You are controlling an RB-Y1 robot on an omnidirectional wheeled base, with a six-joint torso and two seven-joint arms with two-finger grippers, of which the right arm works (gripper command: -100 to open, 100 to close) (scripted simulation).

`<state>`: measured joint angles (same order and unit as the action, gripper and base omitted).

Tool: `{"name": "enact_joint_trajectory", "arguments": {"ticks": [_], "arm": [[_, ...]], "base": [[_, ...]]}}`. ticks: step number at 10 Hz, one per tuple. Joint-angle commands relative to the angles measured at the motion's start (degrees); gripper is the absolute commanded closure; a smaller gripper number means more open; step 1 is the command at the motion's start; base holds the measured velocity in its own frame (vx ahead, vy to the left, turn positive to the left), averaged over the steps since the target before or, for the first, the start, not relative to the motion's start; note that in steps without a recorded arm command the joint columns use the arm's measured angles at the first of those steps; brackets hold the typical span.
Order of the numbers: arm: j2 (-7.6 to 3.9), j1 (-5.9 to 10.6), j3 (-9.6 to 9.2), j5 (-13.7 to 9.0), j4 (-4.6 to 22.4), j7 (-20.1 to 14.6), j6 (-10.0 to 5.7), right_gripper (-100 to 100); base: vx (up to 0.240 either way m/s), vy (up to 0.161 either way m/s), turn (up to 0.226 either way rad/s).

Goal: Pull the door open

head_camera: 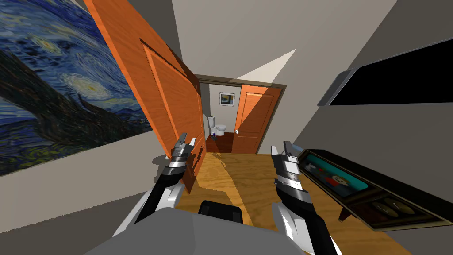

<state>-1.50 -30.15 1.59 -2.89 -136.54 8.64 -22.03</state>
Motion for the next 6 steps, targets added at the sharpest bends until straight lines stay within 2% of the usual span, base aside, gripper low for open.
{"name": "enact_joint_trajectory", "arguments": {"ticks": [1, 4, 6], "arm": [[-0.38, 0.63, 0.29, 0.62, 1.94, 1.13, -0.60, -100], [-1.05, 1.95, 0.90, 1.95, 6.05, 3.52, -1.89, -100], [-1.31, 2.54, 1.17, 2.53, 7.86, 4.58, -2.45, -100]], "base": [[0.083, 0.009, 0.010], [0.192, 0.012, 0.002], [0.126, -0.002, 0.005]]}}
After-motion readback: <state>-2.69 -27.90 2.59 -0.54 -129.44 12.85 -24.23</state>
